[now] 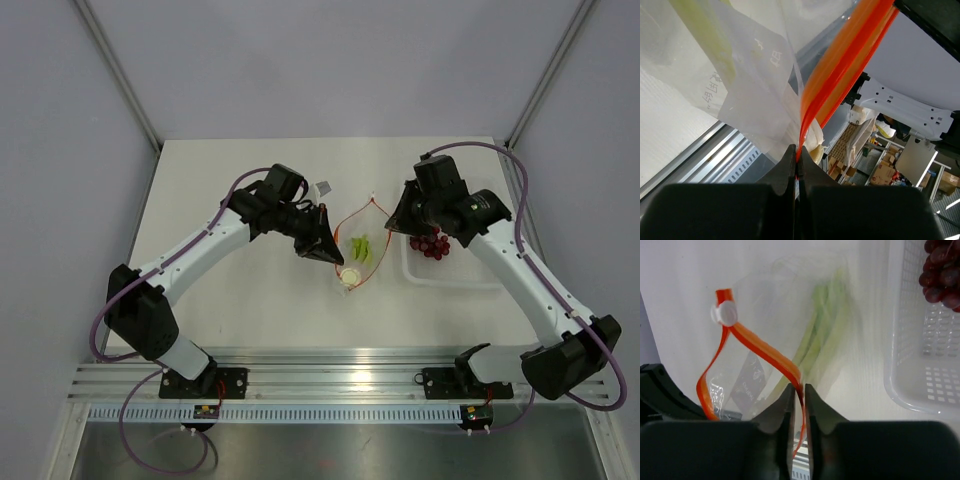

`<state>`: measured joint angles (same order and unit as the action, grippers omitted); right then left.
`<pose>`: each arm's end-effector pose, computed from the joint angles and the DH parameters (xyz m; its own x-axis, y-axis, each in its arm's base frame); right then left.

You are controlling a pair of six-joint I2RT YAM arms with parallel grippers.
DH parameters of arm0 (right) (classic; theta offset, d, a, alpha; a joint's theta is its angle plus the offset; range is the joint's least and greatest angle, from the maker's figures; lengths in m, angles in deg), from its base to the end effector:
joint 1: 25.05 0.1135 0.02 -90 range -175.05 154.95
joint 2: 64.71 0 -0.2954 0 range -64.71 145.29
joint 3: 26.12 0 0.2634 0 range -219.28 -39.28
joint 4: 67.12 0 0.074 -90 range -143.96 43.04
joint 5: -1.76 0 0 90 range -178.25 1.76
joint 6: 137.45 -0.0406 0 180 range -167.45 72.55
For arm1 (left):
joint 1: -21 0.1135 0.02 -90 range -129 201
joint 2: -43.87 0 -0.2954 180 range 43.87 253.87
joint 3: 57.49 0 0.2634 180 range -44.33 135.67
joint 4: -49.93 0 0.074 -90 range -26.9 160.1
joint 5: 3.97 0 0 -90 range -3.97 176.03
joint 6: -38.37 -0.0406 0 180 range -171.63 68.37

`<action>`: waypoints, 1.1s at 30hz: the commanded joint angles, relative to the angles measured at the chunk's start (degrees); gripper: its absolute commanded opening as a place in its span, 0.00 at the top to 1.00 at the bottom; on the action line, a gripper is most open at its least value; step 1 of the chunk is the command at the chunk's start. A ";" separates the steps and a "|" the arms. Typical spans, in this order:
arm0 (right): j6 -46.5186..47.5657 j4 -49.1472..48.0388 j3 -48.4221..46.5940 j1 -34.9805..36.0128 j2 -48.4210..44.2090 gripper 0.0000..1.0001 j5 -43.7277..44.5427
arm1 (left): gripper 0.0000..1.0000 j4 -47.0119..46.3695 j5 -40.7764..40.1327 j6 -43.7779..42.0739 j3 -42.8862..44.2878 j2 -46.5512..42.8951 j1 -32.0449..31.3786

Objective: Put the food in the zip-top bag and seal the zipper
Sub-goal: Adjust the zipper food storage bag at the center of the board.

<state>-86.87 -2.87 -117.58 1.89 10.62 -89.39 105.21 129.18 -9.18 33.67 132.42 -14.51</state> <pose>0.2445 0.1252 0.3871 -0.8080 0.3015 -0.5062 0.0623 0.8981 0.4355 0.2594 -0.2192 0.3384 -0.9915 0.1025 -0.0804 0.1249 0.5722 -0.8106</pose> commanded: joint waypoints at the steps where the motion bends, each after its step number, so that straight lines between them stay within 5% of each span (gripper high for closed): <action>1: 2.42 0.93 -4.57 2.58 -2.64 0.77 3.78 | 1.00 -3.96 2.90 3.86 0.67 -2.15 -0.09; 2: 2.68 1.38 -5.54 3.29 -2.99 0.62 4.39 | 1.00 -4.05 2.72 4.21 0.40 -2.24 0.00; 6: 4.00 5.05 -9.05 7.42 -5.10 0.47 8.43 | 1.00 -4.58 2.72 6.05 0.05 -2.86 -0.09; 16: 6.45 11.05 -10.47 27.45 -3.09 0.45 16.18 | 1.00 -7.57 3.69 9.22 -0.92 -4.53 0.00; 27: 18.15 5.78 -5.11 29.22 2.01 0.31 6.16 | 1.00 -8.00 3.43 9.49 -2.50 -5.06 0.44; 33: 17.80 3.23 -2.91 30.01 1.93 0.31 5.98 | 1.00 -8.36 3.60 9.57 -2.59 -5.14 0.79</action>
<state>-70.72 3.49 -120.95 31.31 13.18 -82.09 99.39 130.04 -0.56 31.03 130.02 -14.22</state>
